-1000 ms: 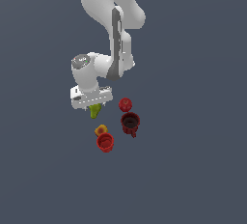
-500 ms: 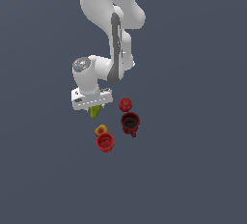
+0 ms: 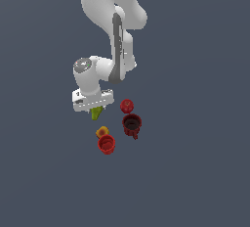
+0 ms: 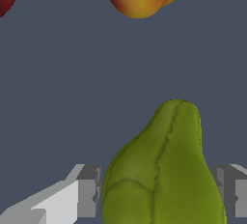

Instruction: Pick up a designated object from a clutter of objects.

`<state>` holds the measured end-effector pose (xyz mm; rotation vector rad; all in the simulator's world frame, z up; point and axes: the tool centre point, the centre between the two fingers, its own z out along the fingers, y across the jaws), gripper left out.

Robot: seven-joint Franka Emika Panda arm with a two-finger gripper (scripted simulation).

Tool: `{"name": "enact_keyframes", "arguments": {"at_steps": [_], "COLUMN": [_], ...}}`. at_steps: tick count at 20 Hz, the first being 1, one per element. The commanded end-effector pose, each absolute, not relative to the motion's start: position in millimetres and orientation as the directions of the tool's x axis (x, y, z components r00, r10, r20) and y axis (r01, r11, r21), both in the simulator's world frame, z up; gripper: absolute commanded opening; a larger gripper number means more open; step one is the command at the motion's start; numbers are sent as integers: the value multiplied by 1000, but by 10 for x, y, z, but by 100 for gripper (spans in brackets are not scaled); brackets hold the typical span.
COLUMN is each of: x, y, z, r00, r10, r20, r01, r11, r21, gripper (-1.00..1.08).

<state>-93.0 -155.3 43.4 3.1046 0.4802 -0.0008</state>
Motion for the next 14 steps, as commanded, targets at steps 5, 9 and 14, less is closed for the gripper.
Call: {"name": "enact_keyframes", "arguments": {"at_steps": [5,9,14], "x": [-936,-951,-979], "y": [-1537,-1516,-1477], "z": [565,734,1046], "r00": [953,953,953], "r10": [302,302,302], "r20": [1,1,1], "r01": [302,302,302], "r11": [-953,-953,-953], "r21": [1,0,0], "gripper": [-100,-100,-100]}}
